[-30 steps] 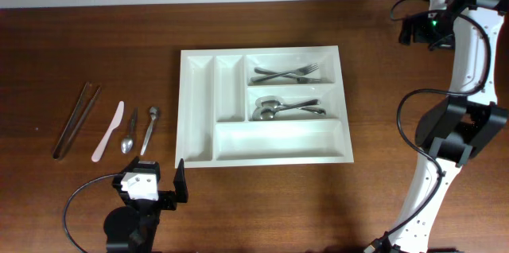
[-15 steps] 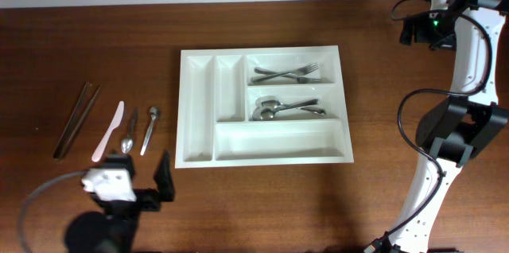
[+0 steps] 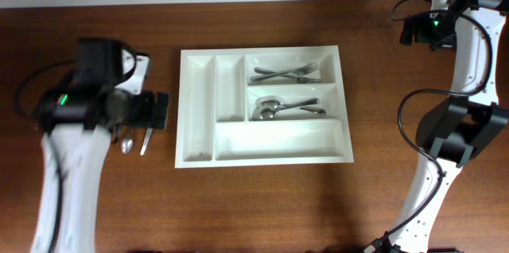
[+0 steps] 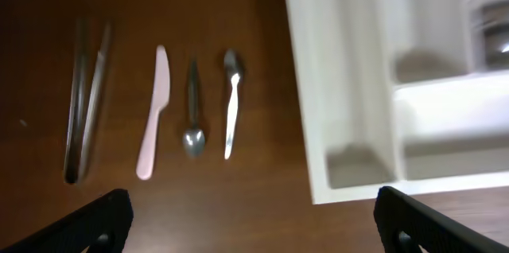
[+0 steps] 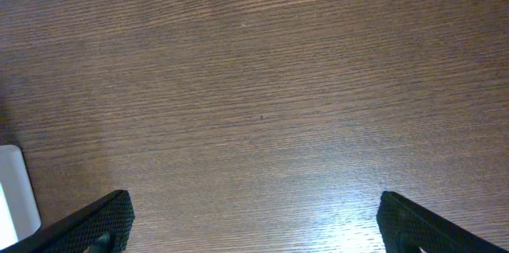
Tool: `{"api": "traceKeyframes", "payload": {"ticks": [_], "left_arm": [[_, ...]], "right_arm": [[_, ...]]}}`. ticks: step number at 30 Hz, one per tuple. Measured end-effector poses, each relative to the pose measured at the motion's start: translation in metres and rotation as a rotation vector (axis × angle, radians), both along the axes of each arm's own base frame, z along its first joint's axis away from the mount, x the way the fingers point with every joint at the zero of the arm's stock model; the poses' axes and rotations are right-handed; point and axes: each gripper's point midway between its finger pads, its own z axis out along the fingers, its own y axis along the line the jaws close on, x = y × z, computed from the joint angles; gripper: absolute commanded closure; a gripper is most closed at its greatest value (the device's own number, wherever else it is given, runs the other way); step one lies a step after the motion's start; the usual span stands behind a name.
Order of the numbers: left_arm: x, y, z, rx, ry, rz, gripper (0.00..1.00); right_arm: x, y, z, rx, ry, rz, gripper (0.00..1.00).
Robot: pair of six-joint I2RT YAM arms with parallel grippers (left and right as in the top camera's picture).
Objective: Pack container
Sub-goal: 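Reach the left gripper to the left-side teaspoon and grasp it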
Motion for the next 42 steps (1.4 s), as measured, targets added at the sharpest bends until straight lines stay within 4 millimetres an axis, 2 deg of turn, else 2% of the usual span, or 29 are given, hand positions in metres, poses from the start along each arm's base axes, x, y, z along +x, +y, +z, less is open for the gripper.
{"api": "traceKeyframes", "payload": {"ticks": [6, 11, 16, 19, 21, 22, 26, 29, 34, 36, 41, 42], "left_arm": [[0.020, 0.011, -0.067, 0.080, 0.208, -0.020, 0.01], [0.037, 0.016, -0.106, 0.102, 0.274, -0.056, 0.01], [0.052, 0.034, -0.126, 0.101, 0.273, -0.019, 0.00], [0.056, 0.049, -0.138, 0.091, 0.285, 0.015, 0.05], [0.057, 0.054, -0.145, 0.072, 0.291, 0.023, 0.16], [0.057, 0.055, -0.147, 0.064, 0.295, 0.023, 0.16], [0.063, 0.048, -0.161, 0.015, 0.301, -0.036, 0.17], [0.066, 0.044, -0.176, -0.008, 0.322, -0.058, 0.24], [0.064, 0.040, -0.205, -0.035, 0.378, -0.077, 0.29], [0.061, 0.037, -0.217, -0.052, 0.409, -0.080, 0.41], [0.065, 0.034, -0.223, -0.074, 0.413, -0.091, 0.96], [0.065, 0.033, -0.223, -0.077, 0.412, -0.090, 0.98]], "right_arm": [[0.000, 0.000, 0.000, 0.000, 0.000, 0.000, 0.01], [0.000, 0.000, 0.000, 0.000, 0.000, 0.000, 0.01], [0.000, 0.000, 0.000, 0.000, 0.000, 0.000, 0.01], [0.000, 0.000, 0.000, 0.000, 0.000, -0.001, 0.01], [0.000, 0.000, 0.000, 0.000, 0.000, 0.000, 0.01], [0.000, 0.000, 0.000, 0.000, 0.000, 0.000, 0.01], [0.000, 0.000, 0.000, 0.000, 0.000, -0.001, 0.01], [0.000, 0.000, 0.000, 0.000, 0.000, 0.000, 0.01], [0.000, 0.000, 0.000, 0.000, 0.000, 0.000, 0.01], [0.000, 0.000, 0.000, 0.000, 0.000, -0.001, 0.02], [0.000, 0.000, 0.000, 0.000, 0.000, 0.000, 0.01], [0.000, 0.000, 0.000, 0.000, 0.000, 0.000, 0.01]]}}
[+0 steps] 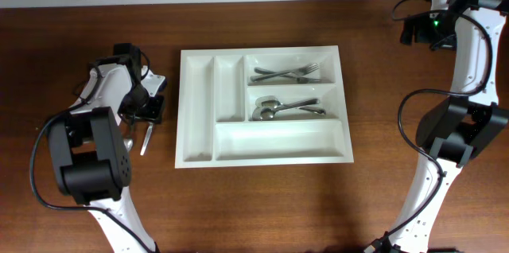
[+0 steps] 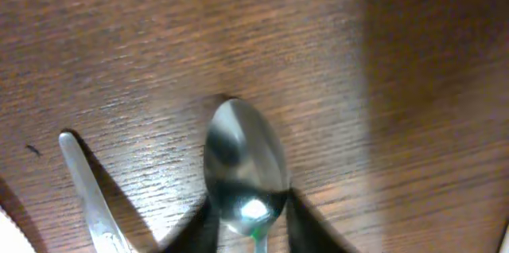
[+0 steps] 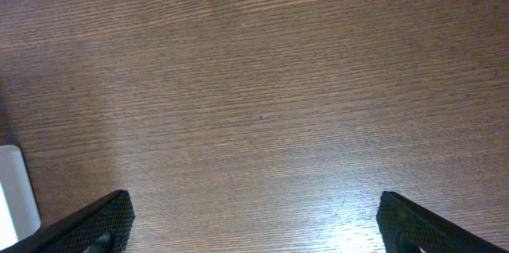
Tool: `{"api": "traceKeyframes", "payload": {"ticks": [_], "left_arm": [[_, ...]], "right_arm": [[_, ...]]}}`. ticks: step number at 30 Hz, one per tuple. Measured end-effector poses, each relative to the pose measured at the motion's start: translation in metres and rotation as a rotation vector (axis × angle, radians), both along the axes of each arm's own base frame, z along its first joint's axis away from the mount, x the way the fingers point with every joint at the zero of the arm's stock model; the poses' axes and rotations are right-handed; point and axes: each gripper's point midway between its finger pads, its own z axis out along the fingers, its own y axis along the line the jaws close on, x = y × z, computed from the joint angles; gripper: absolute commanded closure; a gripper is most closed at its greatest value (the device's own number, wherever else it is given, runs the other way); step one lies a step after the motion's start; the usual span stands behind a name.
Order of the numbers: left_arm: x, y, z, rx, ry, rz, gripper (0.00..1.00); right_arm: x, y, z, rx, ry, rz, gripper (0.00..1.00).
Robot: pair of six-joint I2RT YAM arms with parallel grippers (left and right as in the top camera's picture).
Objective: Pack container
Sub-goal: 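Reach the left gripper to the left-side teaspoon and grasp it, then place the teaspoon in the tray's narrow middle-left compartment with the left gripper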
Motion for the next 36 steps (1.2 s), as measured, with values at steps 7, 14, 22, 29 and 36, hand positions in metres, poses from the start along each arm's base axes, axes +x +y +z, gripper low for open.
{"api": "traceKeyframes", "payload": {"ticks": [7, 14, 22, 29, 36], "left_arm": [[0.000, -0.004, 0.000, -0.023, 0.001, -0.005, 0.98], [0.006, -0.006, 0.030, -0.043, 0.077, 0.000, 0.98], [0.089, -0.065, 0.167, -0.227, -0.266, 0.040, 0.98], [0.102, -0.162, 0.196, -0.411, -0.333, 0.027, 0.98], [0.095, -0.224, 0.179, -0.312, -0.326, 0.050, 0.98]], "right_arm": [[0.000, 0.000, 0.000, 0.000, 0.000, 0.000, 0.01], [0.000, 0.000, 0.000, 0.000, 0.000, 0.000, 0.01], [0.000, 0.000, 0.000, 0.000, 0.000, 0.000, 0.01], [0.000, 0.000, 0.000, 0.000, 0.000, 0.000, 0.01], [0.000, 0.000, 0.000, 0.000, 0.000, 0.000, 0.01]]}}
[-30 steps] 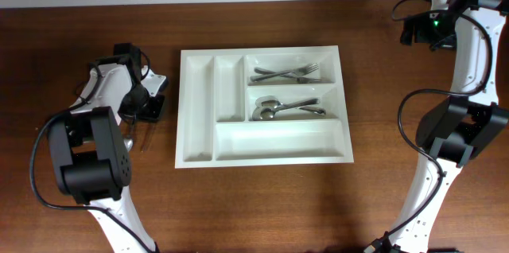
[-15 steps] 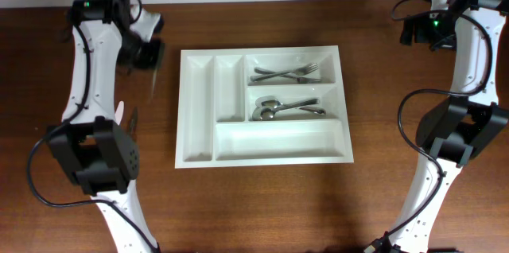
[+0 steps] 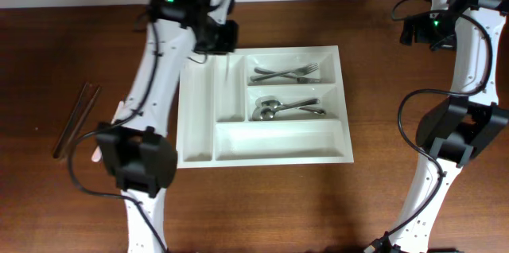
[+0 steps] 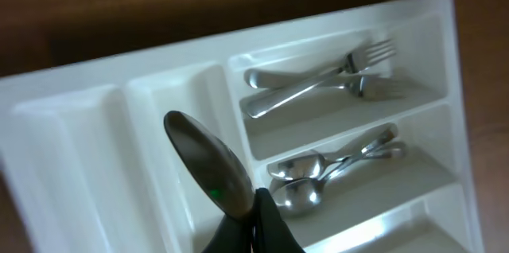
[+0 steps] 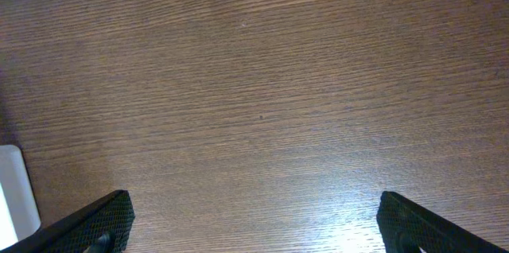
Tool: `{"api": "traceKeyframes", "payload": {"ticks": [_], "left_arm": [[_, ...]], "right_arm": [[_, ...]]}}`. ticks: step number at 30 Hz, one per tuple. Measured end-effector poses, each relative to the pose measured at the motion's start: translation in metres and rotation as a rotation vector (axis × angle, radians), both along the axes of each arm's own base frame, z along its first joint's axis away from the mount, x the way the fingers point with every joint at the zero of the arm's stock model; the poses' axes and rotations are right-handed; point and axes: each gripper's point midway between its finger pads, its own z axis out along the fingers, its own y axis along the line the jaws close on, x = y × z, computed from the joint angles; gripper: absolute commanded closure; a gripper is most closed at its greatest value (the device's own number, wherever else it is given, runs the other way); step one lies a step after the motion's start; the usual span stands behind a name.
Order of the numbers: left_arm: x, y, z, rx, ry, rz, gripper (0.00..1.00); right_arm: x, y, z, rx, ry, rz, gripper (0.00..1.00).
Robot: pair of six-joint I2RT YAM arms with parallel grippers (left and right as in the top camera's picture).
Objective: Pack container
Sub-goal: 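Place the teaspoon in the tray's narrow middle-left compartment with the left gripper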
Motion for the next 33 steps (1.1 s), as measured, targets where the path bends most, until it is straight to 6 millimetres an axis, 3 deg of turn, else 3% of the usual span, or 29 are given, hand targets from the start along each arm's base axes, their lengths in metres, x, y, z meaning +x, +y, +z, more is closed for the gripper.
{"api": "traceKeyframes", "payload": {"ticks": [3, 5, 9, 10, 11, 12, 13, 19, 23, 28, 31, 33], "left_arm": [[-0.001, -0.010, -0.028, 0.024, 0.057, 0.013, 0.98], [0.001, -0.010, -0.063, 0.040, 0.127, 0.032, 0.98], [0.000, -0.006, -0.112, 0.070, 0.223, 0.053, 0.97], [0.000, -0.005, -0.120, 0.075, 0.239, 0.057, 0.79], [-0.001, -0.004, -0.124, 0.078, 0.248, 0.059, 0.51], [-0.001, -0.004, -0.127, 0.080, 0.254, 0.062, 0.34], [-0.001, -0.004, -0.128, 0.080, 0.256, 0.062, 0.33], [-0.008, -0.001, -0.128, 0.098, 0.279, 0.039, 0.27], [-0.033, 0.026, -0.113, 0.207, 0.360, -0.008, 0.26], [-0.035, 0.106, -0.064, 0.291, 0.365, 0.032, 0.25], [-0.033, 0.126, -0.043, 0.278, 0.320, 0.063, 0.25], [-0.034, 0.133, -0.017, 0.268, 0.262, 0.077, 0.25]], "right_arm": [[0.000, 0.000, 0.000, 0.000, 0.000, 0.000, 0.02], [0.000, 0.000, 0.000, 0.000, 0.000, 0.000, 0.01], [0.000, 0.000, 0.000, 0.000, 0.000, 0.000, 0.01], [0.000, 0.000, 0.000, 0.000, 0.000, 0.000, 0.01], [0.000, 0.000, 0.000, 0.000, 0.000, 0.000, 0.02], [0.000, 0.000, 0.000, 0.000, 0.000, 0.000, 0.01], [0.000, 0.000, 0.000, 0.000, 0.000, 0.000, 0.01], [0.000, 0.000, 0.000, 0.000, 0.000, 0.000, 0.01], [0.000, 0.000, 0.000, 0.000, 0.000, -0.001, 0.01], [0.000, 0.000, 0.000, 0.000, 0.000, 0.000, 0.01], [0.000, 0.000, 0.000, 0.000, 0.000, 0.000, 0.01], [0.000, 0.000, 0.000, 0.000, 0.000, 0.000, 0.01]]}}
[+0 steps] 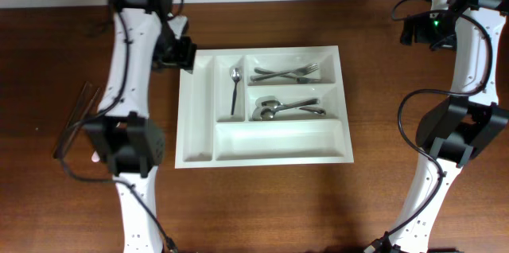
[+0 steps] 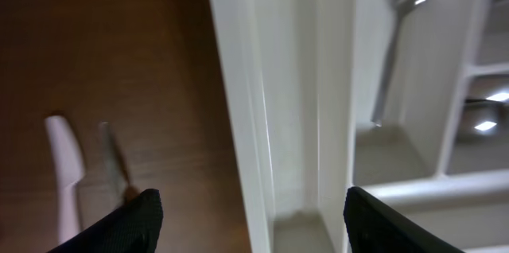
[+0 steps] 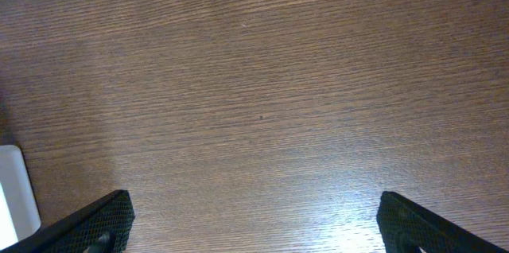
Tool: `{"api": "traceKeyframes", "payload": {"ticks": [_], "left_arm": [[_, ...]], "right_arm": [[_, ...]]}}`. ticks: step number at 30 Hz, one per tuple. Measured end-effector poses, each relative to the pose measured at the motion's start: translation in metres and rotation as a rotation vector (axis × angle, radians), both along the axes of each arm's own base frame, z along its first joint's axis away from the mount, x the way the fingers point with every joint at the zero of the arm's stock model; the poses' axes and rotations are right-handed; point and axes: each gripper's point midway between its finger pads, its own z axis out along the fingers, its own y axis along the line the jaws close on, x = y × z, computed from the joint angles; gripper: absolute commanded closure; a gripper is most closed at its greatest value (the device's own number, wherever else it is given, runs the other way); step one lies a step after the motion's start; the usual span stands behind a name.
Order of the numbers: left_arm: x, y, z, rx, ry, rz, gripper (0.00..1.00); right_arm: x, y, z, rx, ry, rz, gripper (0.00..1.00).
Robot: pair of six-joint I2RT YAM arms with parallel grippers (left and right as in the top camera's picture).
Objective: Pack container
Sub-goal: 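Place the teaspoon in the tray's narrow middle-left compartment with the left gripper, then return the left gripper and grasp the metal knife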
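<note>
The white cutlery tray [image 1: 262, 160] lies mid-table. A silver spoon [image 1: 235, 87] rests in its second narrow compartment; the left wrist view shows the spoon [image 2: 396, 42] too. Forks [image 1: 288, 72] and spoons [image 1: 286, 110] fill the two right compartments. My left gripper [image 1: 178, 52] hangs open and empty over the tray's left rim [image 2: 238, 126], fingertips [image 2: 141, 223] wide apart. Left of the tray lie a pink knife [image 2: 65, 165] and one more slim utensil [image 2: 115, 165]. My right gripper [image 3: 254, 225] is open over bare wood at the far right.
A pair of dark tongs [image 1: 74, 119] lies on the table at the far left. The tray's leftmost narrow compartment [image 2: 290, 110] and its long front compartment [image 1: 278, 138] hold nothing. The right arm [image 1: 469, 46] stands along the right edge.
My left gripper was shut on the spoon above the tray. Now the spoon lies in the second narrow compartment, and the gripper is open over the tray's left rim.
My left gripper was open above tongs, a pink knife and two spoons left of the tray. Then it was down around one spoon, then held it over the tray. That spoon now lies in the tray. The right arm stayed still.
</note>
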Motion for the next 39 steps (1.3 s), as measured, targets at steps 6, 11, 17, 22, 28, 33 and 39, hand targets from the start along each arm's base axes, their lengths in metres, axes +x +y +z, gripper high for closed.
{"api": "traceKeyframes", "payload": {"ticks": [6, 11, 17, 22, 28, 33, 39], "left_arm": [[-0.044, 0.008, 0.112, 0.012, -0.241, -0.010, 0.24], [-0.097, 0.026, 0.114, 0.085, -0.199, -0.002, 0.24], [-0.109, 0.060, 0.014, 0.126, -0.169, 0.059, 0.01], [-0.114, 0.093, -0.044, 0.144, -0.172, 0.112, 0.01], [-0.101, 0.134, -0.064, 0.150, -0.200, 0.210, 0.00], [-0.089, 0.132, -0.104, 0.104, -0.144, 0.177, 0.00], [-0.084, 0.130, -0.141, 0.087, -0.090, 0.132, 0.01]], "right_arm": [[0.000, 0.000, 0.000, 0.000, 0.000, 0.000, 0.01], [0.000, 0.000, 0.000, 0.000, 0.001, 0.000, 0.01], [0.000, 0.000, 0.000, 0.000, 0.001, 0.000, 0.01], [0.000, 0.000, 0.000, 0.000, 0.000, 0.000, 0.01], [0.000, 0.000, 0.000, 0.000, 0.000, 0.000, 0.01], [0.000, 0.000, 0.000, -0.001, 0.000, 0.001, 0.01], [0.000, 0.000, 0.000, 0.000, 0.000, 0.001, 0.01]]}}
